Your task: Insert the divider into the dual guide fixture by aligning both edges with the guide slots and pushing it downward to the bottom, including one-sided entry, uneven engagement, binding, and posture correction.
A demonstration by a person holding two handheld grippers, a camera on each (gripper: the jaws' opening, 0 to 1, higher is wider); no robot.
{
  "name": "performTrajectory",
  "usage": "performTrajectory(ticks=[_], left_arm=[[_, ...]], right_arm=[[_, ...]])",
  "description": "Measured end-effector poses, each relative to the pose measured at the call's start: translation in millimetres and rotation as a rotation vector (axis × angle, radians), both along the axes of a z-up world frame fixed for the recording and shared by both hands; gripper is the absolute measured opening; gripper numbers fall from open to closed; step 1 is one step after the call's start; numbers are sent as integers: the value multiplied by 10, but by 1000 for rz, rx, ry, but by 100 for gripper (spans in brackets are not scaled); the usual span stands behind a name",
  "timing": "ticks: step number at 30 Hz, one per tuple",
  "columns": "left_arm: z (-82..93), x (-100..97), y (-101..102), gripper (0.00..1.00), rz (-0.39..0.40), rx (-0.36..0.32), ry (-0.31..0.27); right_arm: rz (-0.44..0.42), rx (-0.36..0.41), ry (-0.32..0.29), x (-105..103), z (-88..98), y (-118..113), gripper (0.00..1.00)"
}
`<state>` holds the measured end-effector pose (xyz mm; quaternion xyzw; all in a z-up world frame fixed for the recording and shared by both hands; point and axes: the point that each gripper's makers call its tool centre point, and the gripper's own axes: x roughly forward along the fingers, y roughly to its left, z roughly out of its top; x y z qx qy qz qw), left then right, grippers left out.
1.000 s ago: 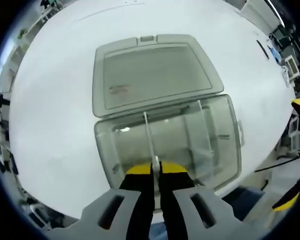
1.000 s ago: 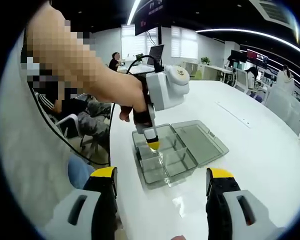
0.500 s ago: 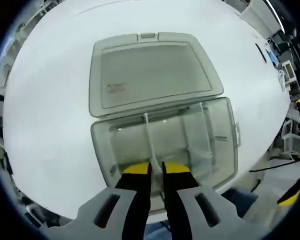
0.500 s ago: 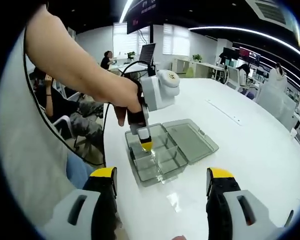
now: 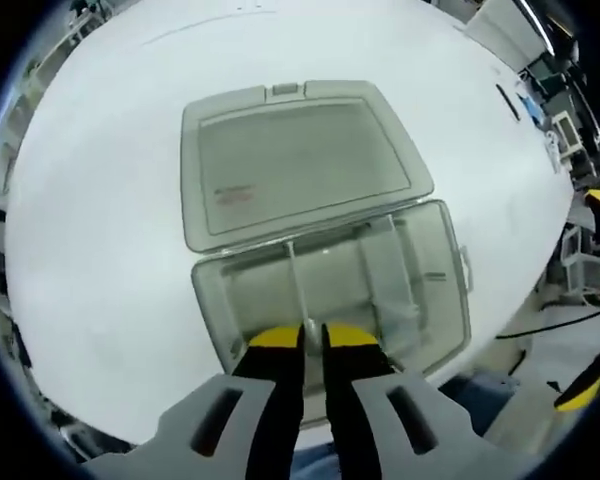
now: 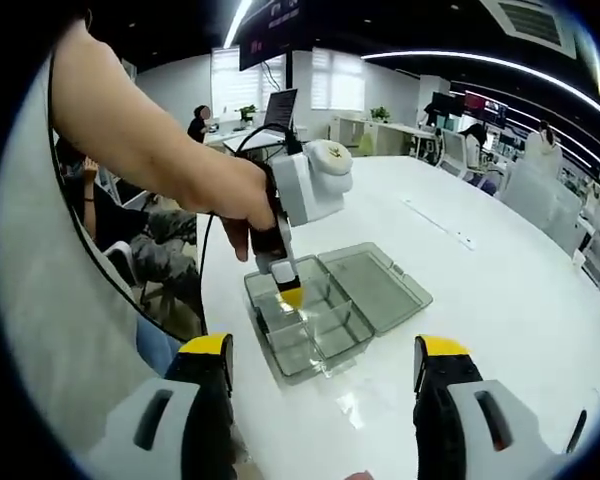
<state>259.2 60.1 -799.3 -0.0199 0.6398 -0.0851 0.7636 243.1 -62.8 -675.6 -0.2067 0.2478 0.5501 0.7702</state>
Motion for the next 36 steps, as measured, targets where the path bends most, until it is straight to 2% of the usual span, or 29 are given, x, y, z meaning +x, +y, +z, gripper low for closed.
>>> performTrajectory(ticks=[13, 16, 17, 19, 20, 22, 24, 29, 33, 36], left_arm=[[-39, -2, 4, 0, -36, 47, -22], [-50, -8, 20, 2, 5, 18, -14], [-53, -2, 5, 3, -7, 13, -20], [-40, 30, -42, 6, -82, -10, -73], [-37, 1, -37, 7, -90, -7, -73], [-28, -1, -26, 12, -56, -27, -81], [8, 26, -54, 20, 17, -91, -92], [166, 27, -23, 25, -3, -140, -150], [231, -26, -4, 25, 32, -198, -171], [285, -73, 69, 26, 36, -215, -201]], right_arm=[[-33, -12, -4, -51, 10, -19, 71], [-44, -9, -4, -68, 17, -7, 71], [-46, -10, -4, -76, 11, -5, 71], [-46, -20, -2, -92, -8, -7, 71], [-49, -21, 0, -95, -18, -8, 72], [-54, -27, 3, -96, -34, -10, 72], [-58, -28, 3, -94, -37, -6, 72], [-55, -46, 6, -85, -72, 12, 72], [-54, -37, 9, -75, -66, 32, 73], [-50, -48, 11, -83, -92, 14, 73]])
